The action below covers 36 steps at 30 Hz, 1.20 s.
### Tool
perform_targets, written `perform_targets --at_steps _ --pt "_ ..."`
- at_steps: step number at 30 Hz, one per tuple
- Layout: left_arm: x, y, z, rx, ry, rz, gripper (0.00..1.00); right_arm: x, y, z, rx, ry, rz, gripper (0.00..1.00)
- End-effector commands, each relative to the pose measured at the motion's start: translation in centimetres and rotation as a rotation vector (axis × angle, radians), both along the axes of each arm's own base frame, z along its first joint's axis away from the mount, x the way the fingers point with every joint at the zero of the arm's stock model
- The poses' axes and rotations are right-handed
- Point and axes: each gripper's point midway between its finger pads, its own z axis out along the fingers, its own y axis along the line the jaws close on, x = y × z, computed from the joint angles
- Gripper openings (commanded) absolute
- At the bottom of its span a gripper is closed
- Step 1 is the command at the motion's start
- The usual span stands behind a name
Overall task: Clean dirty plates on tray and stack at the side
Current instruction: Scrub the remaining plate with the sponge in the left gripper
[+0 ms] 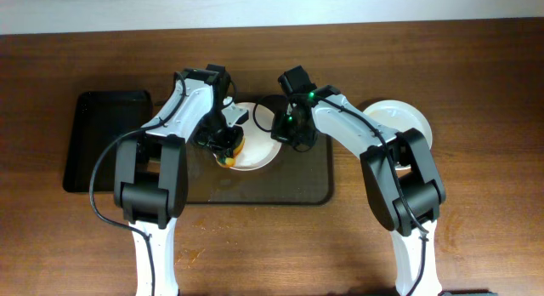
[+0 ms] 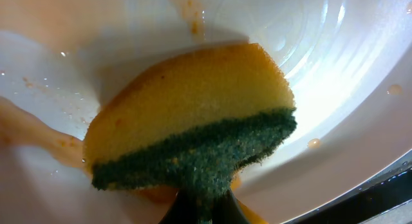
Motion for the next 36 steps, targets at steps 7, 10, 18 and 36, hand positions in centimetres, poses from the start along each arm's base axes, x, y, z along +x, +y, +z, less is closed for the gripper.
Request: perform_targets --at_steps 7,10,18,36 --pt "-2.7 0.8 -6.0 0.051 0.172 0.001 0.00 -0.1 -1.0 -1.8 -0.051 0.023 -0.025 0.04" --pt "-2.7 0.9 -7.6 0.061 0.184 0.022 0.01 -0.1 -1.0 -1.8 -0.052 0.023 -0.025 0.04" --pt "0.1 0.2 -7.5 0.051 0.091 0.069 0.00 -0.1 -1.0 -1.8 -0.051 0.023 -0.024 0.04" --pt "11.5 7.0 -4.2 0.476 -0.346 0.443 0.01 -0.4 -1.0 -1.9 -0.054 0.034 -0.020 0.04"
